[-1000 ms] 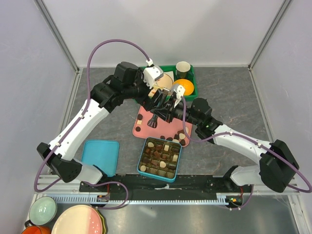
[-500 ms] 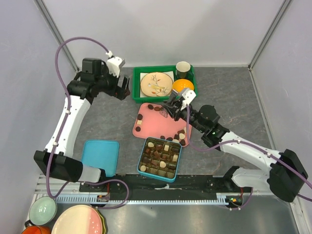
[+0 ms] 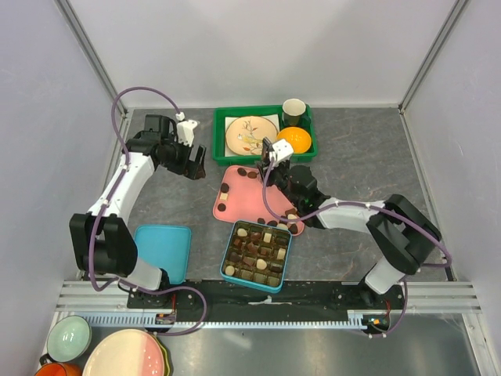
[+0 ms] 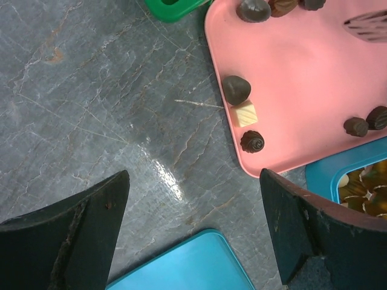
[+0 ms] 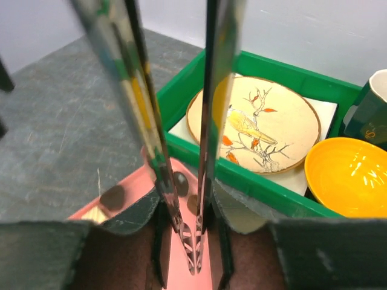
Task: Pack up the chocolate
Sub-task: Pick up the fake chocolate from the plate.
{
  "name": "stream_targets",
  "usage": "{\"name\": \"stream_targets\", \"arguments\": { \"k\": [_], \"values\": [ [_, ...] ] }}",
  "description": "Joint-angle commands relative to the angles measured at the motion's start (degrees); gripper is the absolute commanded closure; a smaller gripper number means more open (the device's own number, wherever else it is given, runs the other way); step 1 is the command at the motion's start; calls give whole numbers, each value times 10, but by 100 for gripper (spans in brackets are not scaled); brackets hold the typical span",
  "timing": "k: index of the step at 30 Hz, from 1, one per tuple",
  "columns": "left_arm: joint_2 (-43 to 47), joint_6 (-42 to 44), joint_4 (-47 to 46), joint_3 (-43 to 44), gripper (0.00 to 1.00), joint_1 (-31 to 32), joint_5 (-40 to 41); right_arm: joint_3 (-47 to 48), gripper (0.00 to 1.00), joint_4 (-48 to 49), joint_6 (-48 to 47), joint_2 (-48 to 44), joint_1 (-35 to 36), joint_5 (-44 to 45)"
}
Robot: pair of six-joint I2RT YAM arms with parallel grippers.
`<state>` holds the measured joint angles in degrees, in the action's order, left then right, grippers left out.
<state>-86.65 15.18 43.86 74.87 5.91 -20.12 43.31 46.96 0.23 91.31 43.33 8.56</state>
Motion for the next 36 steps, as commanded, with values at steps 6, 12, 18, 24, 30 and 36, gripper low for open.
{"name": "stream_targets", "arguments": {
  "k": [6,12,18,24,30,36],
  "values": [
    [38,34,-48,-50,4,-2,-8,74,41,128,2,84,-2,82],
    [46,36,-52,-56,3,-4,-5,83,41,139,-17,106,-4,92],
    [53,36,-52,-59,3,-5,-3,74,43,149,-8,120,-15,81],
    [60,38,-53,-66,3,-6,0,72,44,147,13,130,-26,65],
    [61,37,-53,-68,3,-6,1,66,45,140,32,135,-30,45],
    [62,39,-53,-68,3,-6,1,62,46,135,52,142,-30,30]
  ]
}}
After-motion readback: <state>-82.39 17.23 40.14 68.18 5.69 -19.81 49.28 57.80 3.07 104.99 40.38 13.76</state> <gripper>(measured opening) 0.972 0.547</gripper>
